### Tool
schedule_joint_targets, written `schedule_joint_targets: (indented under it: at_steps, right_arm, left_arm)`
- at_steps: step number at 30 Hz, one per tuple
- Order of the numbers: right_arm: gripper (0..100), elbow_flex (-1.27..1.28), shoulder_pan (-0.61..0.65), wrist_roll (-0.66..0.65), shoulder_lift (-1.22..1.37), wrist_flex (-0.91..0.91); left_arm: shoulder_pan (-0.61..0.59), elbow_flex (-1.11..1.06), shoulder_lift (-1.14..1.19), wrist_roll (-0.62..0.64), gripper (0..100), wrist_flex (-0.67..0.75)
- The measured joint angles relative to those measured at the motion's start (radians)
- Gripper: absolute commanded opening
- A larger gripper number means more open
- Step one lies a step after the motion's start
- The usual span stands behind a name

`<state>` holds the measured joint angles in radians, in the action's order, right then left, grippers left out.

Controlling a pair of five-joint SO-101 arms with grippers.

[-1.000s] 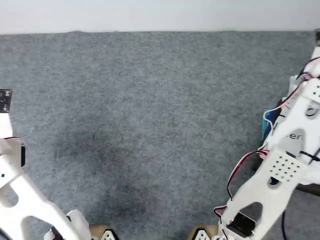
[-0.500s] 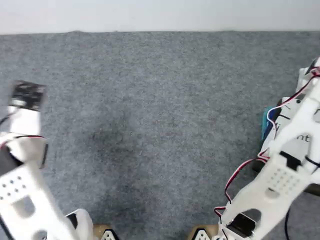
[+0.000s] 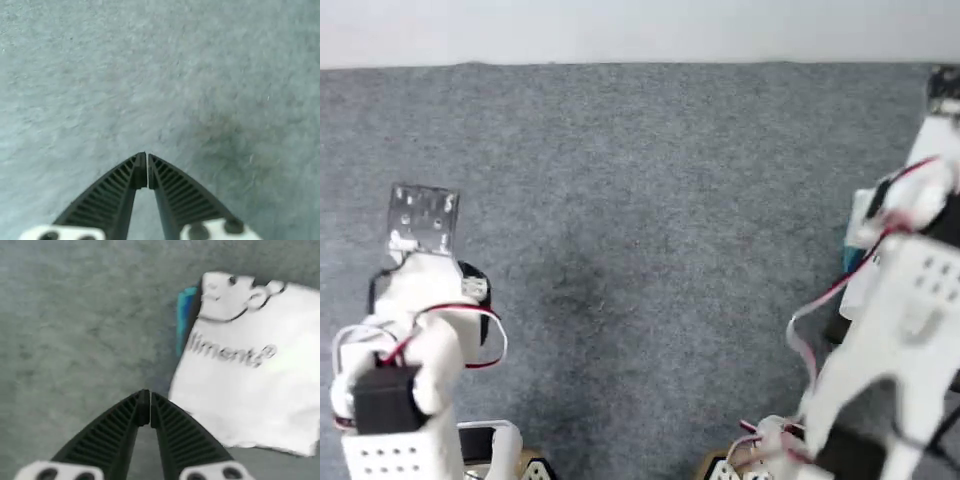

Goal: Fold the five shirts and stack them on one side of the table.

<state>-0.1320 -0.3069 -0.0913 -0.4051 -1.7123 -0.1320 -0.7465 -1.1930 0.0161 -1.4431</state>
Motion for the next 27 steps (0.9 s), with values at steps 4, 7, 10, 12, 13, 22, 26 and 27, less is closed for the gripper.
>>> schedule_joint_targets:
  at_steps: [4, 7, 10, 12, 13, 22, 26, 27]
  right_arm:
    - [0.9, 0.272, 0.064, 0.084, -0.207, 0.132]
    - [0.9, 0.480, 0.123, 0.095, -0.345, 0.222]
    - [0.9, 0.686, 0.157, 0.097, -0.480, 0.321]
    - [0.9, 0.822, 0.160, 0.097, -0.571, 0.388]
    - [0.9, 0.887, 0.158, 0.097, -0.614, 0.420]
    - [0.9, 1.303, 0.161, 0.097, -0.994, 0.503]
    - [0.9, 1.430, 0.186, 0.038, -1.135, 0.503]
    - [0.9, 1.461, 0.207, -0.006, -1.171, 0.502]
  left_arm:
    - [0.005, -0.239, -0.187, 0.058, 2, 0.181]
    - [0.006, -0.443, -0.330, 0.069, 2, 0.313]
    - [0.005, -0.609, -0.482, 0.071, 2, 0.379]
    - [0.005, -0.700, -0.574, 0.071, 2, 0.393]
    - [0.005, -0.729, -0.601, 0.071, 2, 0.397]
    - [0.011, -0.835, -0.603, 0.078, 2, 0.410]
    - [0.014, -0.907, -0.601, 0.118, 2, 0.445]
    - [0.014, -0.914, -0.601, 0.129, 2, 0.454]
